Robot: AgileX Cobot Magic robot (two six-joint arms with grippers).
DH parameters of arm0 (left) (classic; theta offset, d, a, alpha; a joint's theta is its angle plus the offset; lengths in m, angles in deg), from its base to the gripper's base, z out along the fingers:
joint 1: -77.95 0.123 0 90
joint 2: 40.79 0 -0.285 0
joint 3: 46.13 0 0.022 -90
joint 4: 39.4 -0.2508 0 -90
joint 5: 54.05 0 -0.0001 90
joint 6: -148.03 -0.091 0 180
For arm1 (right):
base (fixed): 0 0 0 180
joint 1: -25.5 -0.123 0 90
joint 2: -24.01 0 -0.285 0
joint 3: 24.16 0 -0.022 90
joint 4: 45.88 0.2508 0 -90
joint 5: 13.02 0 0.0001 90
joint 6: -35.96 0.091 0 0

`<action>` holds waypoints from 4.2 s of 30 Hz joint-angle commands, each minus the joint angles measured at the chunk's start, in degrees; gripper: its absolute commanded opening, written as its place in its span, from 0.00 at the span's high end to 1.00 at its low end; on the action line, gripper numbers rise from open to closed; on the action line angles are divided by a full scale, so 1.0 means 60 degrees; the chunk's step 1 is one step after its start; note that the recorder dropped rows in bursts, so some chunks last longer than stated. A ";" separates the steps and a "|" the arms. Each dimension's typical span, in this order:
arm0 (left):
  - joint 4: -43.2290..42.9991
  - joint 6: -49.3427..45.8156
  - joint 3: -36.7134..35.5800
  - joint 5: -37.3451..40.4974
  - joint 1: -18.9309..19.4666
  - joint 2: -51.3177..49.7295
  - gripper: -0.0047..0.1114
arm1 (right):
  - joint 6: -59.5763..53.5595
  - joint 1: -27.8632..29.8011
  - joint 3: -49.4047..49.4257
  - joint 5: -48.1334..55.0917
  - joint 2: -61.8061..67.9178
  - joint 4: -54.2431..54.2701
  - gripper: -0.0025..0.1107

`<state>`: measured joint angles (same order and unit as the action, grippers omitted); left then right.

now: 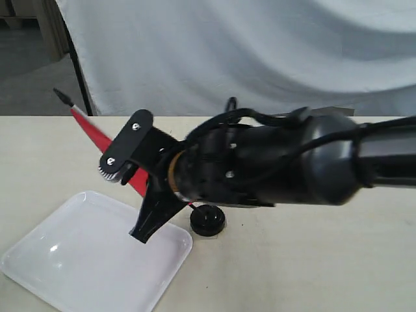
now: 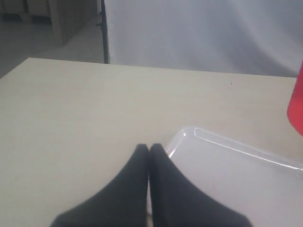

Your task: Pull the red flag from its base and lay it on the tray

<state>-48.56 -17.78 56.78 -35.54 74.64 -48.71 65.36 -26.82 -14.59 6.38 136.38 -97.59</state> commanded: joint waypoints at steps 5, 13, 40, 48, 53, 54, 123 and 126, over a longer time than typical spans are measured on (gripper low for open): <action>0.0002 -0.0012 -0.0021 -0.0016 -0.0037 0.0022 0.96 | -0.2895 -0.1219 -0.4070 0.5638 0.2975 0.1526 0.98; 0.0002 -0.0012 -0.0021 -0.0016 -0.0037 0.0022 0.96 | -0.5798 -0.1219 -0.7566 0.7589 0.5120 0.4150 0.98; 0.0002 -0.0012 -0.0021 -0.0016 -0.0037 0.0022 0.96 | -0.6263 -0.1219 -0.8812 0.8243 0.6426 0.5215 0.82; 0.0002 -0.0012 -0.0021 -0.0016 -0.0037 0.0022 0.96 | -0.6307 -0.1219 -0.8812 0.8243 0.5855 0.5723 0.40; 0.0002 -0.0012 -0.0021 -0.0016 -0.0037 0.0022 0.96 | -0.6543 -0.1219 -0.8812 0.8243 0.5219 0.6401 0.40; 0.0002 -0.0012 -0.0021 -0.0016 -0.0037 0.0022 0.96 | -0.6563 -0.1219 -0.8812 0.8243 0.5110 0.6479 0.40; 0.0002 -0.0012 -0.0021 -0.0016 -0.0037 0.0022 0.96 | -0.4339 0.9219 0.6895 -0.0936 -1.6772 0.9152 0.97; 0.0002 -0.0012 -0.0021 -0.0016 -0.0037 0.0022 0.96 | -0.4290 0.9219 0.7334 -0.1461 -1.7430 0.9152 0.97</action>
<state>-48.56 -17.78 56.78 -35.54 74.64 -48.71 39.11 28.70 27.29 0.72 34.49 -42.47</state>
